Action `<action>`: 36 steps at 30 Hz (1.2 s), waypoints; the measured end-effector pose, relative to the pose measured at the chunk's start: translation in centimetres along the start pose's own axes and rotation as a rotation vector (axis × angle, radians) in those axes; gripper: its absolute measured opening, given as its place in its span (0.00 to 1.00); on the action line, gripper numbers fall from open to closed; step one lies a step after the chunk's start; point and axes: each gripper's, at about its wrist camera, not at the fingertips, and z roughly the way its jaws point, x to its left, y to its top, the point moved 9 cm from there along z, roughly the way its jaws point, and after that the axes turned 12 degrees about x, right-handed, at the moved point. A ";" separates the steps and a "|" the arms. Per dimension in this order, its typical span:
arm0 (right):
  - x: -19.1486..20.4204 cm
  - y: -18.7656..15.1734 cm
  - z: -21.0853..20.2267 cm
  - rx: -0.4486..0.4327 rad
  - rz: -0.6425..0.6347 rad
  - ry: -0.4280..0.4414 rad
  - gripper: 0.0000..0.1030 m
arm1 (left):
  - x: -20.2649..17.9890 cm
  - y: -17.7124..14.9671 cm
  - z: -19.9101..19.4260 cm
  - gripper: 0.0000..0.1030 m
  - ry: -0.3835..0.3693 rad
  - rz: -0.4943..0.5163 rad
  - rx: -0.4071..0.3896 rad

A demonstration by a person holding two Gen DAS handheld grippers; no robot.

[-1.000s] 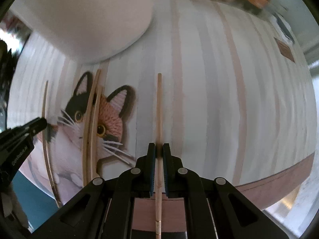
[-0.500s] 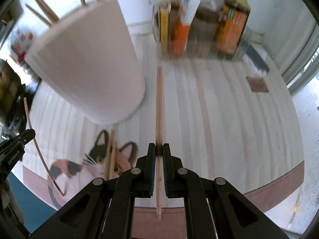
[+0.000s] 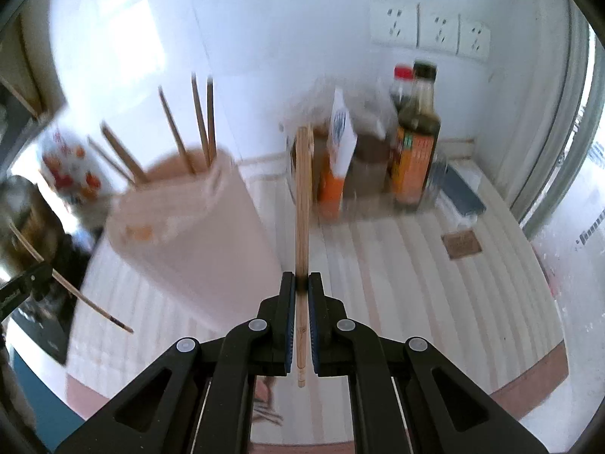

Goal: Organize utensils
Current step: 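Lift the chopstick upright with both grippers over the pink holder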

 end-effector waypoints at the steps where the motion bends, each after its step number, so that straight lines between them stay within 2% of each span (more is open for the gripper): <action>1: 0.0 0.7 -0.9 -0.016 0.013 0.017 0.07 | -0.2 0.6 -1.0 0.04 -0.029 -0.016 -0.013; 5: 0.1 4.0 -5.0 -0.074 0.086 0.121 0.07 | -1.7 3.7 -6.2 0.04 -0.159 -0.067 -0.079; 9: 0.1 8.2 -9.5 -0.144 0.138 0.226 0.07 | -3.7 6.8 -10.6 0.04 -0.262 -0.071 -0.142; 12: 0.1 10.9 -11.5 -0.186 0.155 0.269 0.07 | -5.2 8.8 -12.0 0.04 -0.317 -0.066 -0.164; 15: 0.4 13.3 -12.2 -0.211 0.176 0.301 0.07 | -6.7 10.5 -11.5 0.04 -0.341 -0.061 -0.161; 20: 1.6 15.9 -10.7 -0.220 0.185 0.310 0.07 | -8.9 12.3 -8.3 0.04 -0.331 -0.047 -0.114; 26: 2.8 17.7 -6.3 -0.180 0.198 0.286 0.07 | -10.1 13.2 -3.4 0.04 -0.283 -0.030 -0.032; 36: 3.6 17.3 -0.8 -0.083 0.192 0.272 0.07 | -9.9 12.3 1.1 0.04 -0.215 -0.010 0.053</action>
